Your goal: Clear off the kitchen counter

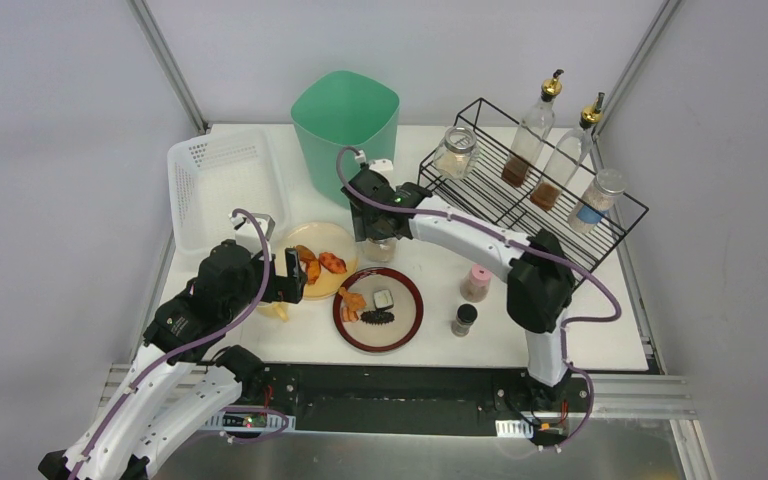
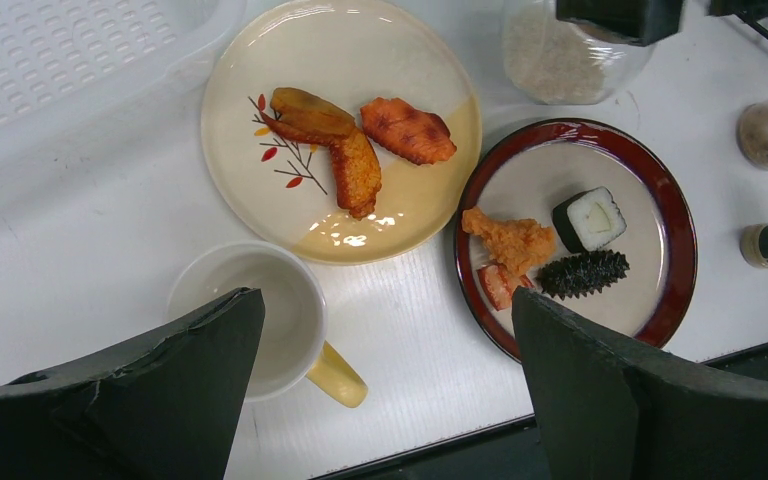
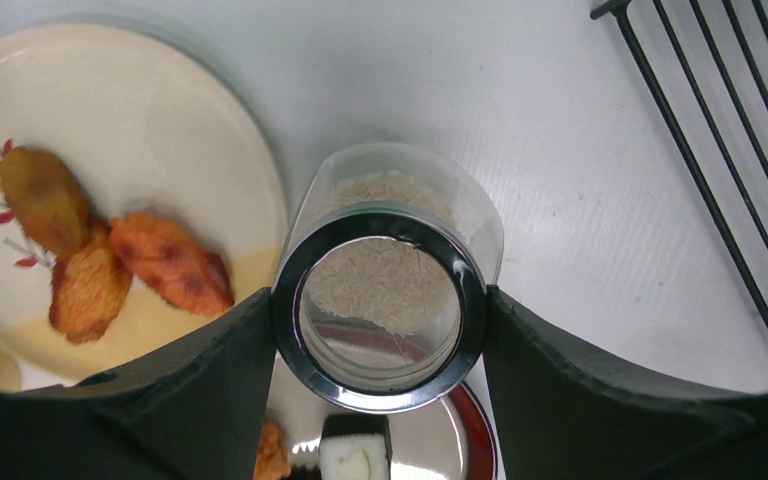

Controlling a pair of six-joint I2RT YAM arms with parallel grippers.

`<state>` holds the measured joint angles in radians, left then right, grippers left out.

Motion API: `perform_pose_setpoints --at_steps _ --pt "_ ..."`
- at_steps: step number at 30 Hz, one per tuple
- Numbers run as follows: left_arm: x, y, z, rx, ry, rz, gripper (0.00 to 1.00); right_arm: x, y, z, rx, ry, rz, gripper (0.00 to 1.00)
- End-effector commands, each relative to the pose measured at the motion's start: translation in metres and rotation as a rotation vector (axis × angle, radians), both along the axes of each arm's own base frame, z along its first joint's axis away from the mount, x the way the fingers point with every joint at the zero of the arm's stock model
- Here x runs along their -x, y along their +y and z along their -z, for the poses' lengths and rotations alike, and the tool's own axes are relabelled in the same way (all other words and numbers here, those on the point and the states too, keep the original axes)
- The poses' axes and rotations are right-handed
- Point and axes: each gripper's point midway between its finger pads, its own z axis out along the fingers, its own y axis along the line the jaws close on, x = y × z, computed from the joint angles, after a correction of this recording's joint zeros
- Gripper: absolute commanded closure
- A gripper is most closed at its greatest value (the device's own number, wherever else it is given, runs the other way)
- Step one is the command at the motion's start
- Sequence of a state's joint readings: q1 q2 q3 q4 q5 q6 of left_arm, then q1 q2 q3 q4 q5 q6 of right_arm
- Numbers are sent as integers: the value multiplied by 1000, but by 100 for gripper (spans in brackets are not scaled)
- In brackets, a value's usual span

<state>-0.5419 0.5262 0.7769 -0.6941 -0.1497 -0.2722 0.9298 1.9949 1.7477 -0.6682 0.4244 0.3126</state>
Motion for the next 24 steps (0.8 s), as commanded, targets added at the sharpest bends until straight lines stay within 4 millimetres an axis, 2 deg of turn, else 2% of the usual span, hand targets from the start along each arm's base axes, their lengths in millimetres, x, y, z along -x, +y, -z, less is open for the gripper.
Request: perform_pose_setpoints --at_steps 1,9,11,16,24 --pt "-2 0 -5 -6 -15 10 0 7 -16 -106 -160 -163 17 75" --pt "-1 -5 -3 1 1 28 0 25 -76 -190 -138 -294 37 77" --pt "-1 -6 -2 0 7 34 0 26 -92 -203 -143 -302 56 77" --pt "0 -8 -2 4 12 41 0 18 -133 -218 -130 -311 135 77" --pt "0 -8 -2 6 12 41 0 -4 -189 -216 -147 -300 301 77"
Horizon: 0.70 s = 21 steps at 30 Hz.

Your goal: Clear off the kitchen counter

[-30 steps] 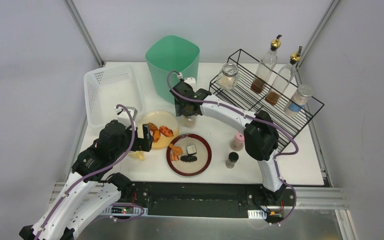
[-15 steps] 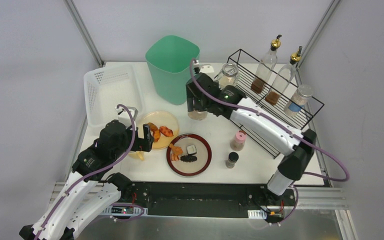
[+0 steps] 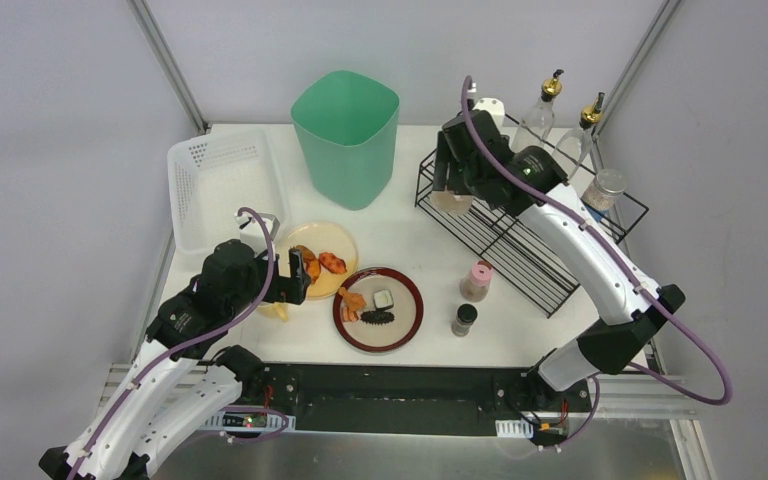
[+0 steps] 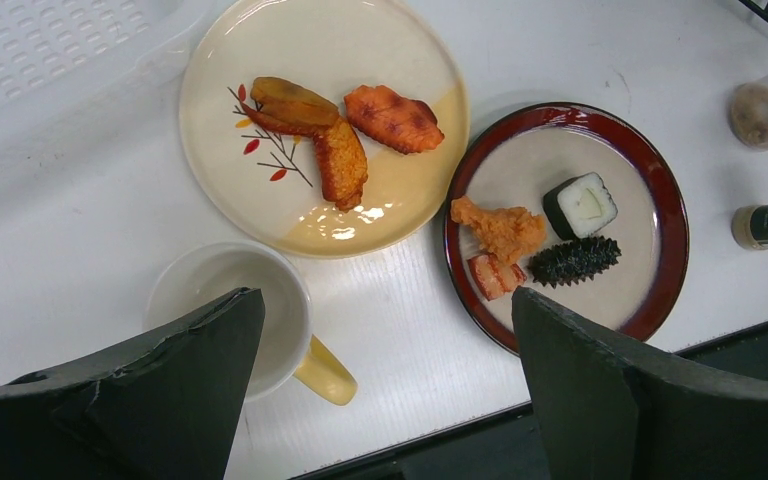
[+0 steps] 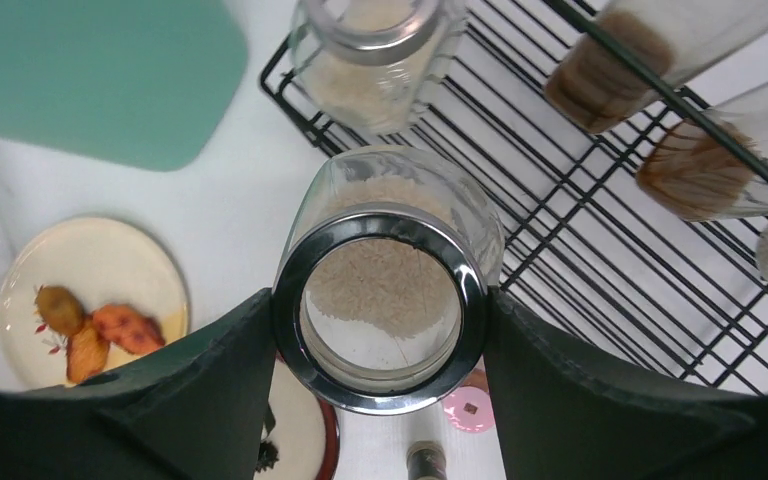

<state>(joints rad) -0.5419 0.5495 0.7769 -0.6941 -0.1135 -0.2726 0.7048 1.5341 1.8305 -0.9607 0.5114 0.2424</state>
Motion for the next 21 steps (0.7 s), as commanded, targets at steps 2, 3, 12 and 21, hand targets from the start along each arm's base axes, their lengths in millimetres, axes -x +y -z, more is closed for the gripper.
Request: perform_pose_setpoints --at_steps 2,3,12,21 --pt "-1 -1 -7 3 -20 13 0 -10 -36 -25 -76 -70 102 77" --pt "-1 -1 -7 4 -20 14 0 -14 -39 -25 -81 -71 115 77" --pt "0 -1 -10 10 -32 16 0 -46 -68 -13 -101 -40 213 76" --pt "0 0 -11 12 -37 14 0 -70 -71 7 -94 12 240 74"
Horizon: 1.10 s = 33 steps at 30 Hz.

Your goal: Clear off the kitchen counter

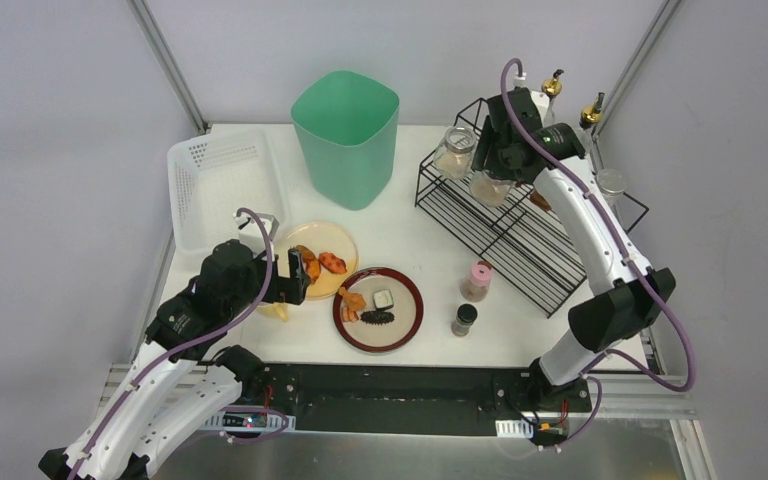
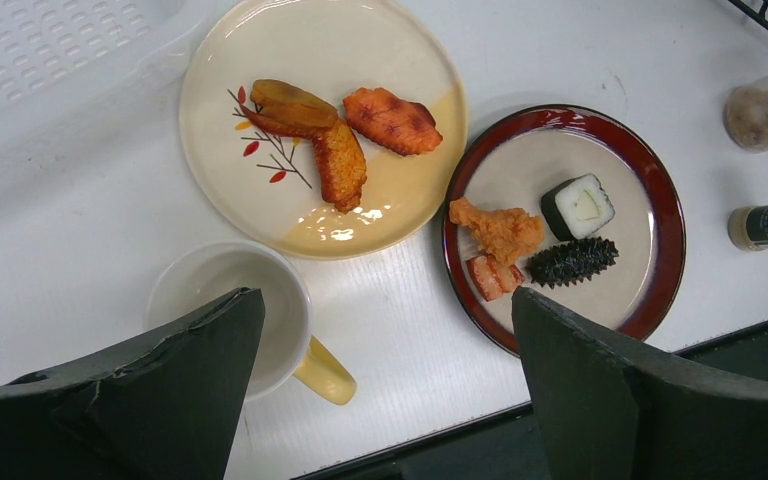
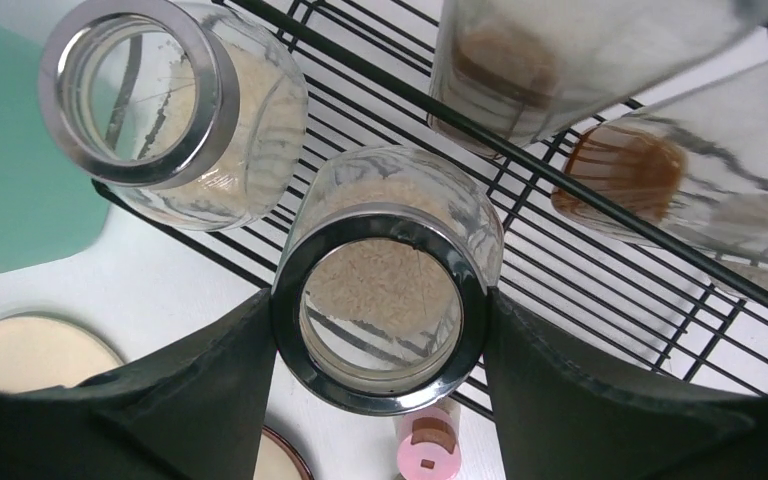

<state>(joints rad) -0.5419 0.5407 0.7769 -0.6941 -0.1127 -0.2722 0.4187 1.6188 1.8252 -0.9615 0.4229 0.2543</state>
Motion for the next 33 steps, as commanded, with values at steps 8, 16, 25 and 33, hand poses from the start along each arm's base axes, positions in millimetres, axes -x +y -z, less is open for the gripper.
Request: perform_pose_setpoints --at_steps 8,16,25,33 --pt "0 0 -9 8 -30 13 0 -32 1 -13 -55 -74 37 69" --pt "0 0 -9 8 -30 13 0 -42 2 2 -67 -38 43 43" --pt "0 -1 -8 5 -25 13 0 -41 10 -2 -99 -45 26 15" --pt "-2 0 -6 -4 -22 8 0 -18 9 -32 -89 -106 -23 1"
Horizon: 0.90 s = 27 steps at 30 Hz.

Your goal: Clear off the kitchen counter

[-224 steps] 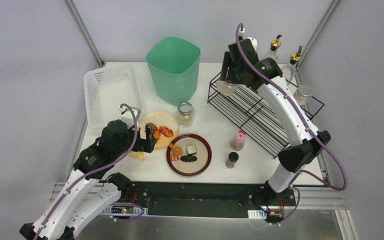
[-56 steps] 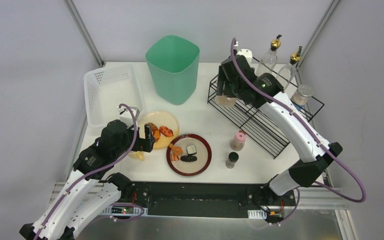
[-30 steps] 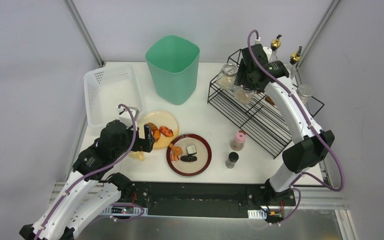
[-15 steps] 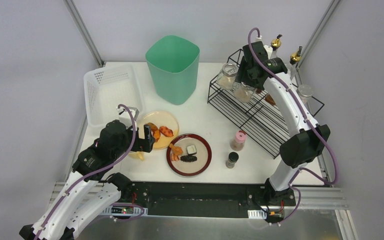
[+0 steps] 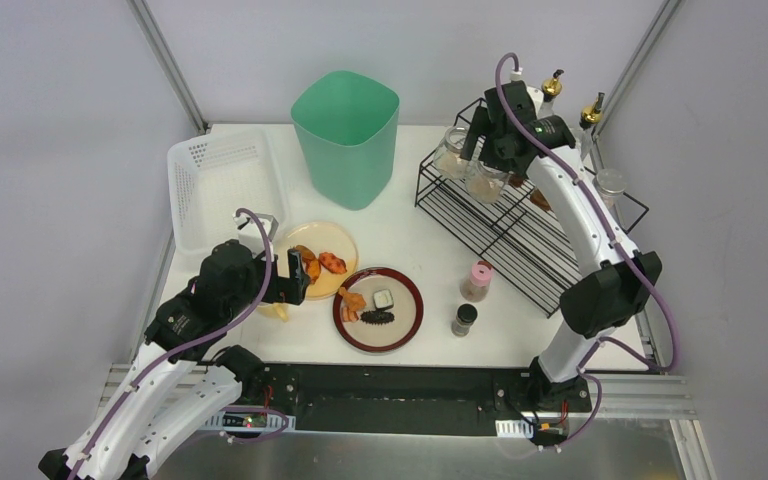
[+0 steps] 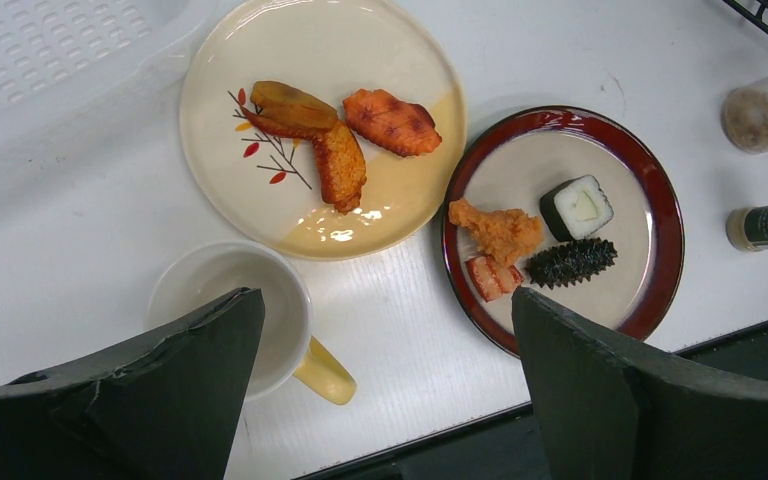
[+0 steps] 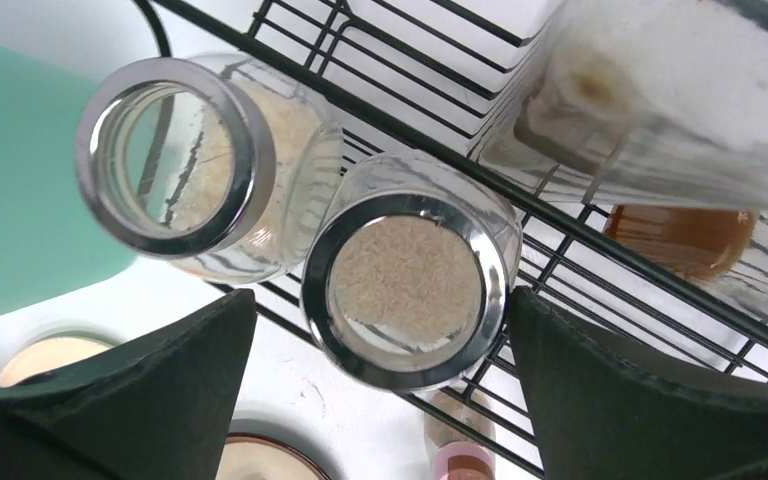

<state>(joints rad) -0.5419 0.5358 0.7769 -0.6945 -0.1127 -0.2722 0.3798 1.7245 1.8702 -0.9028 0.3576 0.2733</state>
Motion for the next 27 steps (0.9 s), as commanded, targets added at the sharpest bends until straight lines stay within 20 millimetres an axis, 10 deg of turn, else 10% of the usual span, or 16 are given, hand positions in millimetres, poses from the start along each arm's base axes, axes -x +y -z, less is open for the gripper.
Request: perform_pose_setpoints --at_steps 1,11,27 --pt "-2 0 -6 -5 -17 8 0 22 -2 -57 -30 -141 -35 1" --pt "-3 -1 -5 -9 -10 10 0 104 -11 -73 -90 -189 -189 1" --pt "-3 -3 -3 -9 -2 17 0 216 -23 12 -179 16 -236 1"
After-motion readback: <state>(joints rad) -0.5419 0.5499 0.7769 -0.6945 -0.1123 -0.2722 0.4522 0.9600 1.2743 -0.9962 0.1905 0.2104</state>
